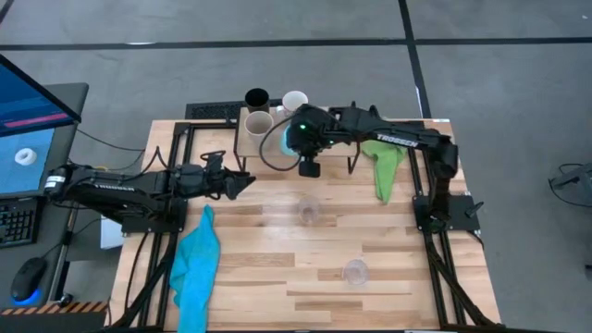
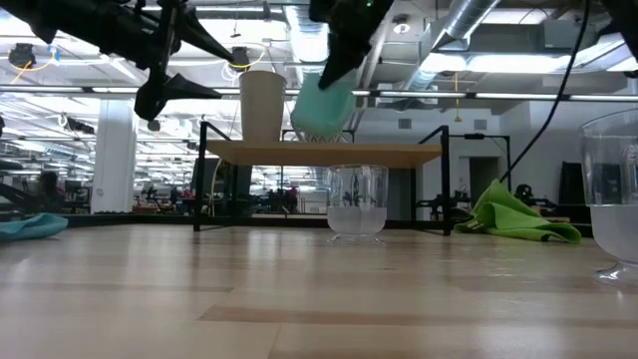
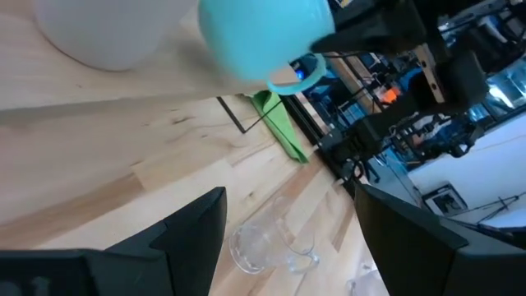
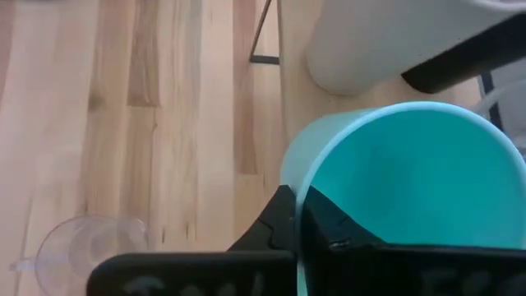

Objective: Stack small to large cups/mugs on shelf
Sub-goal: Put the blue mug on the shelf

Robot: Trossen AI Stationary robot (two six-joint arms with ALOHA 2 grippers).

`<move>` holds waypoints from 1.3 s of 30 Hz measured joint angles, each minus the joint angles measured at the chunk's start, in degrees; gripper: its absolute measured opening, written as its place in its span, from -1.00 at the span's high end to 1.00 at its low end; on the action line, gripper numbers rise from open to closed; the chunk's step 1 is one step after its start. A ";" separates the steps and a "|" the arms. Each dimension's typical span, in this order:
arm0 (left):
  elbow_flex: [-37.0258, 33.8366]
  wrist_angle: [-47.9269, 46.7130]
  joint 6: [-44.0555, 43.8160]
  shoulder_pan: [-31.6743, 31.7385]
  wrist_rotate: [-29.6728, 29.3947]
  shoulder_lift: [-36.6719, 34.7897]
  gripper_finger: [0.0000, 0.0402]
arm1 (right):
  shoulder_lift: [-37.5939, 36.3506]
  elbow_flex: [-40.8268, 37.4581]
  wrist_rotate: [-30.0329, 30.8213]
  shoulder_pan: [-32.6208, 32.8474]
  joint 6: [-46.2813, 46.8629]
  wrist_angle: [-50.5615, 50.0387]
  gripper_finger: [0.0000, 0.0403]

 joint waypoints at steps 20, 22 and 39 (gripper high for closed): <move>-0.02 -0.07 -0.42 -1.16 -0.04 0.00 -0.30 | 6.95 9.86 2.87 -0.44 -2.40 -8.43 0.86; -0.02 -0.07 -0.42 -1.16 -0.04 0.00 -0.30 | 6.95 9.86 2.86 -0.72 -2.44 -8.38 0.84; -0.02 -0.07 -0.54 -1.16 -0.04 0.00 -0.30 | 6.95 9.86 2.43 -1.16 -2.50 -7.30 0.72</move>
